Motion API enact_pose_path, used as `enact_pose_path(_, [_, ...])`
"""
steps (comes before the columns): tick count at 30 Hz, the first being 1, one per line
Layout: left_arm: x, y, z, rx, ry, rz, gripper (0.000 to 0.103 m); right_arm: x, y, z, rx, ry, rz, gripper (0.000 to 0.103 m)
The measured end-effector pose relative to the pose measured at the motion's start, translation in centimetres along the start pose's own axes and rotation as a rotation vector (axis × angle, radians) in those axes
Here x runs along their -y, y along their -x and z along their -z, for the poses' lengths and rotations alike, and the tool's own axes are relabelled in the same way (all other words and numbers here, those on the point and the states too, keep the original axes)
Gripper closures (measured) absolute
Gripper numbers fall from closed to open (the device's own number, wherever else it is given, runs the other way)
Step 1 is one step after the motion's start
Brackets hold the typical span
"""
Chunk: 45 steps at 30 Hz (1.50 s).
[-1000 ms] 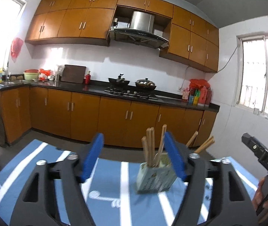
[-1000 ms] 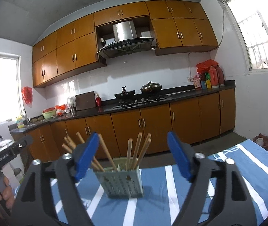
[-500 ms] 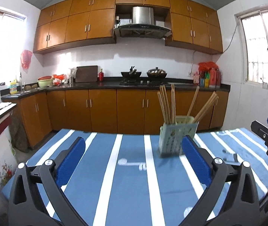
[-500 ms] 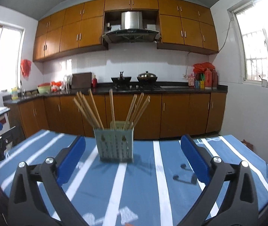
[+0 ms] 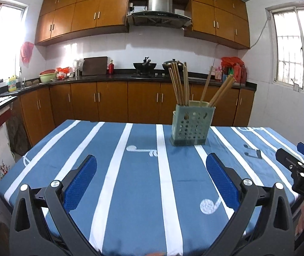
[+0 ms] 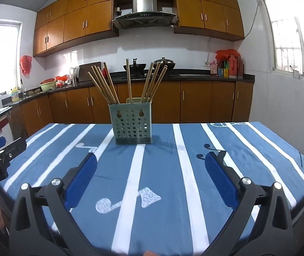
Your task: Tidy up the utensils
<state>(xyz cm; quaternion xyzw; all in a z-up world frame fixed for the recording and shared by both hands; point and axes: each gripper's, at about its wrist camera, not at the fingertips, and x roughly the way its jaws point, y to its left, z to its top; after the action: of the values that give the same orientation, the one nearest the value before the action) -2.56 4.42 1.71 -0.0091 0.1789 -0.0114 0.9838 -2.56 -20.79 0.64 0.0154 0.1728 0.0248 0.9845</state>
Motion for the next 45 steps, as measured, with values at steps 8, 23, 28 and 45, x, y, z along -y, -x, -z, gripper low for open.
enact_pose_path(8, [0.8, 0.1, 1.5, -0.030, -0.013, 0.004, 0.002, 0.0, 0.6, 1.2, 0.010, 0.008, 0.009, 0.004])
enact_pose_path(23, [1.6, 0.1, 2.5, -0.043, -0.037, 0.003, 0.002, 0.1, 0.4, 2.1, -0.013, 0.006, 0.005, 0.004])
enact_pose_path(28, [1.7, 0.0, 2.6, -0.048, -0.035, 0.006, 0.002, 0.3, 0.2, 2.1, -0.019, -0.007, 0.005, 0.004])
enact_pose_path(45, [2.1, -0.7, 2.6, -0.063, -0.034, 0.012, 0.002, 0.4, -0.2, 2.4, -0.030, -0.016, -0.001, 0.004])
